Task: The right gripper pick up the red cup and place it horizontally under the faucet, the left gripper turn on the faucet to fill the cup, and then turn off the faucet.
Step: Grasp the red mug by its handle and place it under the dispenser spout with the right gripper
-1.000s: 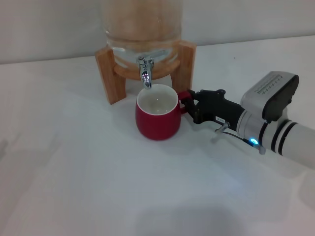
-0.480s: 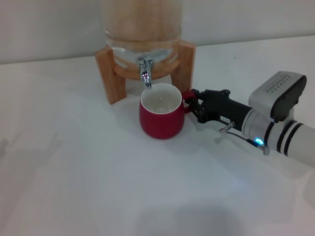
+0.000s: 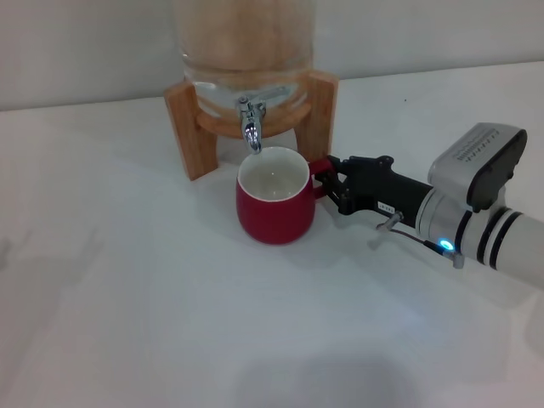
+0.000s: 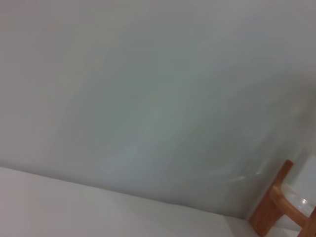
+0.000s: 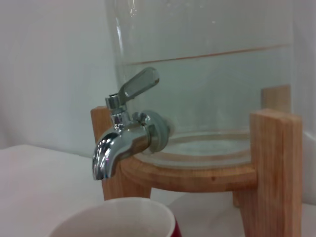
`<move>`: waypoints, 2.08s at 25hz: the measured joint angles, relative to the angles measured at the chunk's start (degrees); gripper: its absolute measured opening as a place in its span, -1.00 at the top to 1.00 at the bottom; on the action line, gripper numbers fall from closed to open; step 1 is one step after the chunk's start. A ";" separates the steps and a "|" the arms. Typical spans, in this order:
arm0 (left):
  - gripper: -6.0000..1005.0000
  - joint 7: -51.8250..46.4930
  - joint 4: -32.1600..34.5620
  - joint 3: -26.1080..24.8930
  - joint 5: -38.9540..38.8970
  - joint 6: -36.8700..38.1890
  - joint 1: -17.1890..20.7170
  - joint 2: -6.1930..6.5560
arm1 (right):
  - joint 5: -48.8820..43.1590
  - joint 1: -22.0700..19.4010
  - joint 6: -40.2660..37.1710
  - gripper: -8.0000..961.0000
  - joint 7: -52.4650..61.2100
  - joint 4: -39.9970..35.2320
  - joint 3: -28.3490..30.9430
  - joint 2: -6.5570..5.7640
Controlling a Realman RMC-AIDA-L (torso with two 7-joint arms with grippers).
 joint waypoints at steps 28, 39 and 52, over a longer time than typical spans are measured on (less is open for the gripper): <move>-0.64 0.00 -0.26 0.00 0.04 0.18 -0.68 0.04 | -0.32 -1.83 2.40 0.31 3.68 -3.30 -1.81 -0.27; -0.64 0.07 -0.31 0.00 0.06 0.78 -0.83 0.09 | -0.79 -1.55 2.79 0.31 5.75 -4.59 -4.92 -0.03; -0.64 0.09 -0.37 0.00 0.06 0.89 -0.78 0.09 | -0.77 -1.45 3.67 0.30 6.45 -4.59 -6.25 -0.17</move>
